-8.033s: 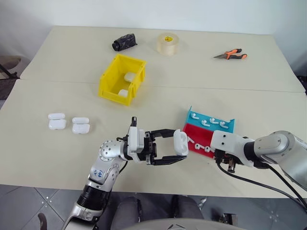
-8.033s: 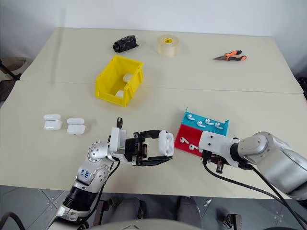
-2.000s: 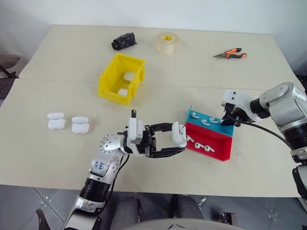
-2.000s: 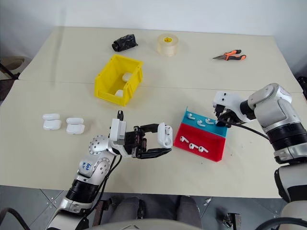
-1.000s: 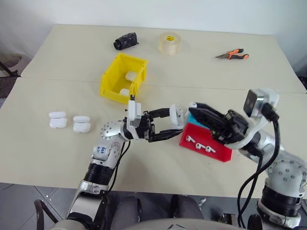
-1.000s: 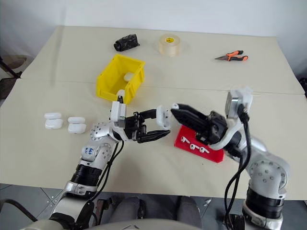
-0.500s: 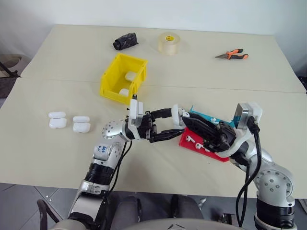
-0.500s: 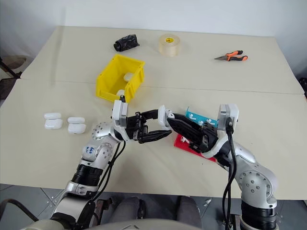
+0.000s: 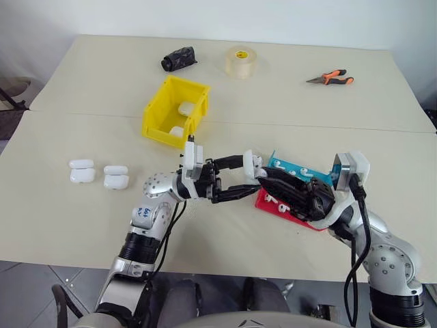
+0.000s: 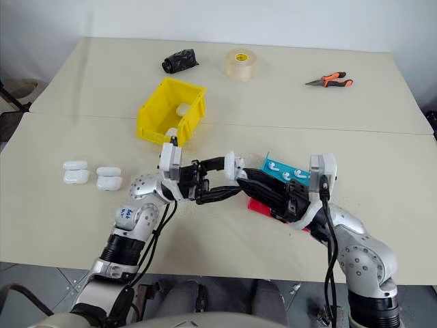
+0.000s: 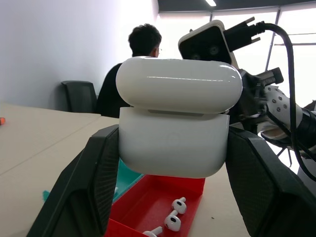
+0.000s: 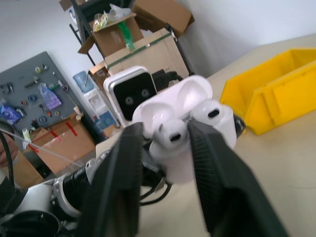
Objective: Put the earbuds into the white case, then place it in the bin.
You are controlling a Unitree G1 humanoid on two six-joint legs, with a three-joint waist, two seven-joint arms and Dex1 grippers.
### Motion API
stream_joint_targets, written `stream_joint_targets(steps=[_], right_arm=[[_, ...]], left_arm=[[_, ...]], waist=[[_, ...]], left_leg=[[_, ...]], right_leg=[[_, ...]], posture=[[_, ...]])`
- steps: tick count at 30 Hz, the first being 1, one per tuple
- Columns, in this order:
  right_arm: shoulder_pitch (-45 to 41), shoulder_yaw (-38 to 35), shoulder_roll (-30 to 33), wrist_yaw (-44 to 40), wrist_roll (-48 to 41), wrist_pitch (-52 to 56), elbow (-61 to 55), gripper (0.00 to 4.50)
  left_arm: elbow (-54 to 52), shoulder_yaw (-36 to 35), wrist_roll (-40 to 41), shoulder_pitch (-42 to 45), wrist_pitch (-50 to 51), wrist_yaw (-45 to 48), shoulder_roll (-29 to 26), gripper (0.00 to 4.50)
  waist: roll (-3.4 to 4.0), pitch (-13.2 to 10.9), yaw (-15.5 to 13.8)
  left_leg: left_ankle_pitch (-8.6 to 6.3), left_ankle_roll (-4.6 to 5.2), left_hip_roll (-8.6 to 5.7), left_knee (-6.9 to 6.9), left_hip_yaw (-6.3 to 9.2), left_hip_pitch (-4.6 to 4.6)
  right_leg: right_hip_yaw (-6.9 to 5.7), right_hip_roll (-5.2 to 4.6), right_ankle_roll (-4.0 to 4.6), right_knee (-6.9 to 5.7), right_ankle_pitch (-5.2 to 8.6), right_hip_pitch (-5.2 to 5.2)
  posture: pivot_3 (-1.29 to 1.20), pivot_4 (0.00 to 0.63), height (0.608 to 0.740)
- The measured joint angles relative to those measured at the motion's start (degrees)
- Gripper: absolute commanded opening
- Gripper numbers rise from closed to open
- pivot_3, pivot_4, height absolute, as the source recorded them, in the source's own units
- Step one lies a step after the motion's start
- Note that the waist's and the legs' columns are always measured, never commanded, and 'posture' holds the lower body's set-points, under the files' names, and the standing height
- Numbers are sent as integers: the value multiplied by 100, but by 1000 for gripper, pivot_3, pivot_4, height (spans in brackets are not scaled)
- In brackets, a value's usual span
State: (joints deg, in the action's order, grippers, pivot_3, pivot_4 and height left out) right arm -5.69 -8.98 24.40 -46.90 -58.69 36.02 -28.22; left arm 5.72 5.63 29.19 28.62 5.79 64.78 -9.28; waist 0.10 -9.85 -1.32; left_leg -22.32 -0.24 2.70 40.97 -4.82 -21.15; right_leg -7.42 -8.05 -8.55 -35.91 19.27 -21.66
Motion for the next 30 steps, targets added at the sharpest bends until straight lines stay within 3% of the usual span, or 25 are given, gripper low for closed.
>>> stream_joint_targets(steps=[2,7,12,14,17,23,30], right_arm=[[-32,15,35,-67,47,-80,5,3023],[-63,-46,389,-147,345,-130,358,3023],[-44,-133,1235,-633,934,-336,631,1785],[-226,-14,1459,-812,1208,-375,661,1013],[-743,190,1473,-845,1258,-315,641,22],[-1595,941,1212,-499,1537,-12,533,22],[-1784,1367,1086,-256,1756,284,537,22]], left_arm=[[0,-23,0,0,10,-30,0,2812],[-176,19,-18,0,170,-25,-173,2812],[-270,109,-729,16,79,-208,-965,2812],[-239,319,-1251,148,-27,-236,-1327,2812],[-218,529,-1681,516,-113,-313,-1444,2812],[-204,924,-2009,696,24,-394,-1323,2812],[-333,1086,-2057,592,189,-423,-1343,2812]], waist=[[0,0,-2],[0,0,-7],[0,0,5],[0,0,-2],[-1,0,-18],[-1,0,-1],[-1,0,-11]], left_leg=[[0,0,0,0,0,0],[0,0,-3,0,3,0],[0,0,-1,-4,-1,4],[0,0,-1,-3,-2,2],[0,0,-1,0,2,0],[0,0,-1,-5,7,-3],[0,0,-1,-1,8,-6]], right_leg=[[0,0,0,0,0,0],[-1,-2,0,1,0,3],[0,-1,0,3,0,2],[0,0,0,4,0,2],[-2,-1,0,4,0,3],[-12,-1,0,3,0,0],[-12,-2,0,2,0,0]], posture=[[0,150,740],[0,150,740],[0,150,740],[0,150,740],[0,150,740],[0,150,740],[0,150,740]])
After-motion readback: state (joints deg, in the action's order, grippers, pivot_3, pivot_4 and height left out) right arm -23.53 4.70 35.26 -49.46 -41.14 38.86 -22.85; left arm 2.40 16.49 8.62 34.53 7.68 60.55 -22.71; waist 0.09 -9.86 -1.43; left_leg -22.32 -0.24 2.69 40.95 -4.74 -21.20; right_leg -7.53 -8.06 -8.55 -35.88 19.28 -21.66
